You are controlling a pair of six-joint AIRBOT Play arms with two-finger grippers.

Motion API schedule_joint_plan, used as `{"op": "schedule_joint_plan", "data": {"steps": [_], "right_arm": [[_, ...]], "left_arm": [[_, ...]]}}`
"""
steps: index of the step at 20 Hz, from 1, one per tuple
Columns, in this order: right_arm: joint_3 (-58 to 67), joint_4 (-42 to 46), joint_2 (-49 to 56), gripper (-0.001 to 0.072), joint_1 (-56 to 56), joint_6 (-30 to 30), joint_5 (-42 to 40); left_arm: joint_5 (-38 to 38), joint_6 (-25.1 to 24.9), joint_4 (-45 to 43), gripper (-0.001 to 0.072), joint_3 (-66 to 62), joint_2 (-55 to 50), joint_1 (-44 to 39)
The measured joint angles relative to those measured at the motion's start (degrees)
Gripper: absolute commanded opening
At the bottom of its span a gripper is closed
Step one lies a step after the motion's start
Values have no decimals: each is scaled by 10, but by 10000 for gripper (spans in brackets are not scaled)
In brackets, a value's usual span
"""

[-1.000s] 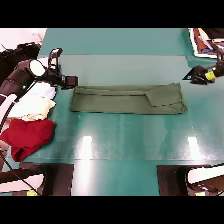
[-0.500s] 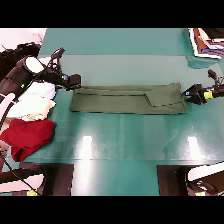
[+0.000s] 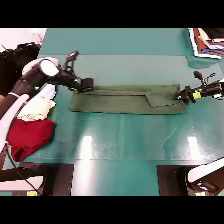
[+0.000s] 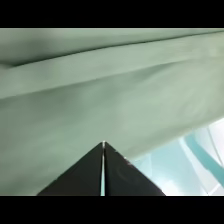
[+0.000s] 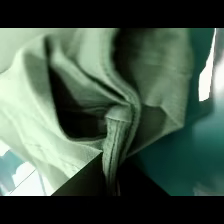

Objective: Fold the shirts.

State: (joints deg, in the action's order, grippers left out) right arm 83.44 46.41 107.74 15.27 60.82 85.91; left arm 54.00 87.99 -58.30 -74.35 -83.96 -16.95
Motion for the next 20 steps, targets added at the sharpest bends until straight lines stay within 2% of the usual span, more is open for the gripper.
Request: {"op": "schedule_joint_plan", "data": {"steps": [6,12,20], "right_arm": [[10,-88,-82,19,-24,-5,23],[102,-127,-171,19,-122,52,21],[210,-135,-190,19,-259,113,-16]], "left_arm": [[-19,0,10,23,-143,-133,-77],[0,9,19,23,-293,-273,-129],[16,21,25,23,-333,-329,-144]]}}
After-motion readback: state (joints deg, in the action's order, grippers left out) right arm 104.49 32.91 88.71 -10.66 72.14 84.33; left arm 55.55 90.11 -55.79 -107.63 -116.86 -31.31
